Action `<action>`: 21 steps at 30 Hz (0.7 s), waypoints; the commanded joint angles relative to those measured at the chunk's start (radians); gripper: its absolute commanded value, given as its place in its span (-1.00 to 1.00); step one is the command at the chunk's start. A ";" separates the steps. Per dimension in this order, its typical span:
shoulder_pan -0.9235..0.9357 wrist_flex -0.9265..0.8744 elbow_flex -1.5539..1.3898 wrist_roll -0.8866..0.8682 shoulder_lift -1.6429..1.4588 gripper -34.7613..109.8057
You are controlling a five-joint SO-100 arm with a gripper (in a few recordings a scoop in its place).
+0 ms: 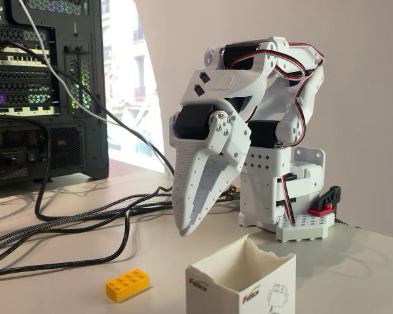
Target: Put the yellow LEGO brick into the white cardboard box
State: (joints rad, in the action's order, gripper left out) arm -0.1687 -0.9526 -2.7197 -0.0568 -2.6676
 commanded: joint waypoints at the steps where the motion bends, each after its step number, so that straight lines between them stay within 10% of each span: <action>1: 0.054 -0.232 -0.152 0.034 -0.554 -0.65; 21: 0.048 -0.235 -0.129 -0.003 -0.554 -0.65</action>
State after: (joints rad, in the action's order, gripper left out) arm -0.1104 -1.1643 -2.8777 -0.0199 -3.1999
